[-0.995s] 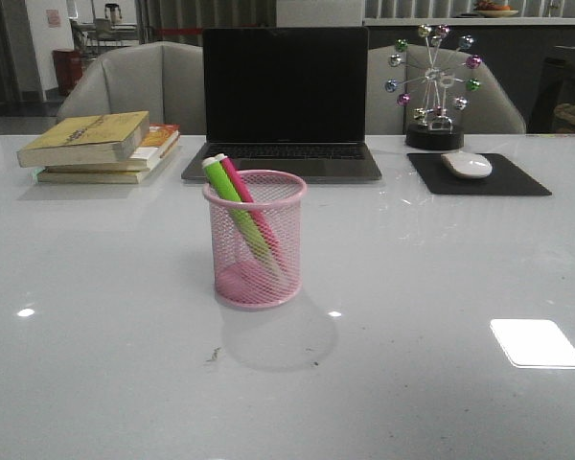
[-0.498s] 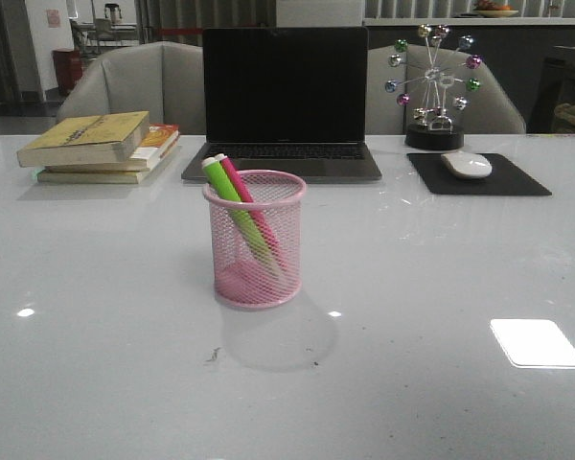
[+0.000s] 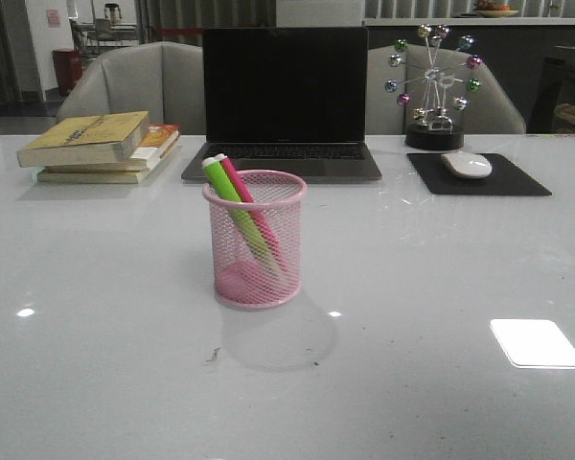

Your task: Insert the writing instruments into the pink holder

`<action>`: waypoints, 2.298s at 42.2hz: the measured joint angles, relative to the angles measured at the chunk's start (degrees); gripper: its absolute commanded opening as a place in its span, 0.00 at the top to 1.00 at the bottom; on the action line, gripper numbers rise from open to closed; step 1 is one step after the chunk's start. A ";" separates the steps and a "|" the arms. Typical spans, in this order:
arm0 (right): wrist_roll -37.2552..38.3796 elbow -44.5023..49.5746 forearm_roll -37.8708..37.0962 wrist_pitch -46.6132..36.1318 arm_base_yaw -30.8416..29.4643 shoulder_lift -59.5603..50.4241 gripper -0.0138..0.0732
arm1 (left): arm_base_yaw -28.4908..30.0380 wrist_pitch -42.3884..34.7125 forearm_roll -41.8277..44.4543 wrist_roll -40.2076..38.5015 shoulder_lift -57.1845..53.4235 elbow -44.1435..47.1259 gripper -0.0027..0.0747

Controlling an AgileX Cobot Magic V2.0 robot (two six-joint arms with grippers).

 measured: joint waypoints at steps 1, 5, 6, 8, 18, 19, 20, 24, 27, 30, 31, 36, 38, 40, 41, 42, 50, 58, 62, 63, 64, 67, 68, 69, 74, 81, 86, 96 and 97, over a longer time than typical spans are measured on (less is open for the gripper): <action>0.00 0.00 0.00 0.00 0.00 0.00 0.78 | 0.41 -0.34 -0.27 0.00 -0.15 0.15 0.85; 0.00 0.00 -0.06 0.00 0.00 0.00 0.78 | 3.16 -2.50 0.08 0.00 -2.25 2.48 0.85; 0.00 0.00 -0.06 0.00 0.00 0.00 0.78 | 4.14 -3.36 0.23 0.00 -2.95 3.25 0.85; 0.00 0.00 -0.06 0.00 0.00 0.00 0.78 | 6.86 -5.96 0.79 0.00 -4.98 5.57 0.85; 0.00 0.00 -0.06 0.34 0.00 0.00 0.78 | 23.40 -29.81 0.76 0.00 -21.09 26.63 0.85; 0.00 0.00 -0.06 0.34 0.00 0.00 0.78 | 25.10 -31.80 0.25 0.00 -22.51 29.46 0.85; 0.00 0.00 -0.06 0.34 0.00 0.00 0.78 | 26.29 -34.35 -0.14 0.00 -24.38 32.21 0.85; 0.00 0.00 -0.06 0.34 0.00 0.00 0.78 | 31.03 -41.68 -2.16 0.00 -30.55 41.25 0.85; 0.00 0.00 -0.06 0.34 0.00 0.00 0.78 | 33.03 -45.54 -3.21 0.00 -34.26 46.57 0.85; 0.00 0.00 -0.06 0.42 0.00 0.00 0.78 | 33.85 -48.67 -4.33 0.00 -37.12 50.65 0.85; 0.00 0.00 -0.06 0.42 0.00 0.00 0.78 | 34.13 -49.29 -4.62 0.00 -38.04 51.50 0.85; 0.00 0.00 -0.06 0.42 0.00 0.00 0.78 | 34.37 -49.64 -5.66 0.00 -40.71 51.82 0.85; 0.00 0.00 -0.06 0.42 0.00 0.00 0.78 | 34.63 -49.92 -5.74 0.00 -40.83 51.82 0.85; 0.00 0.00 -0.06 0.42 0.00 0.00 0.78 | 35.06 -49.93 -5.80 0.00 -40.83 51.82 0.85; 0.00 0.00 -0.06 0.42 0.00 0.00 0.78 | 35.28 -49.93 -5.80 0.00 -40.83 51.82 0.85; 0.00 0.00 -0.06 0.42 0.00 0.00 0.78 | 35.48 -50.07 -5.80 0.00 -40.83 51.82 0.85; 0.00 0.00 -0.06 0.42 0.00 0.00 0.78 | 36.14 -50.07 -5.80 0.00 -40.83 51.82 0.85; 0.00 0.00 -0.06 0.48 0.00 0.00 0.78 | 36.06 -50.07 -5.80 0.00 -40.83 51.82 0.85; 0.00 0.00 -0.06 0.48 0.00 0.00 0.78 | 36.06 -50.07 -5.80 0.00 -40.83 51.82 0.85; 0.00 0.00 -0.06 0.48 0.00 0.00 0.78 | 36.06 -50.07 -5.80 0.00 -40.83 51.82 0.85; 0.00 0.00 -0.06 0.48 0.00 0.00 0.78 | 36.06 -50.07 -5.80 0.00 -40.83 51.82 0.85; 0.00 0.00 -0.06 0.56 0.00 0.00 0.78 | 36.06 -50.07 -5.80 0.00 -40.83 51.82 0.85; 0.00 0.00 -0.06 0.56 0.00 0.00 0.78 | 36.06 -50.07 -5.80 0.00 -40.83 51.82 0.85; 0.00 0.00 -0.06 0.56 0.00 0.00 0.78 | 36.06 -50.07 -5.80 0.00 -40.83 51.82 0.85; 0.00 0.00 -0.06 0.56 0.00 0.00 0.78 | 36.06 -50.07 -5.80 0.00 -40.83 51.82 0.85; 0.00 0.00 -0.06 0.56 0.00 0.00 0.78 | 36.06 -50.07 -5.80 0.00 -40.83 51.82 0.85; 0.00 0.00 -0.06 0.56 0.00 0.00 0.78 | 36.06 -50.07 -5.80 0.00 -40.83 51.82 0.85; 0.00 0.04 -0.06 0.56 0.00 -0.33 0.78 | 36.06 -50.07 -5.80 0.00 -40.83 51.82 0.85; 0.00 0.04 -0.06 0.61 -0.12 -0.65 0.78 | 36.06 -50.07 -5.80 0.00 -40.83 51.82 0.85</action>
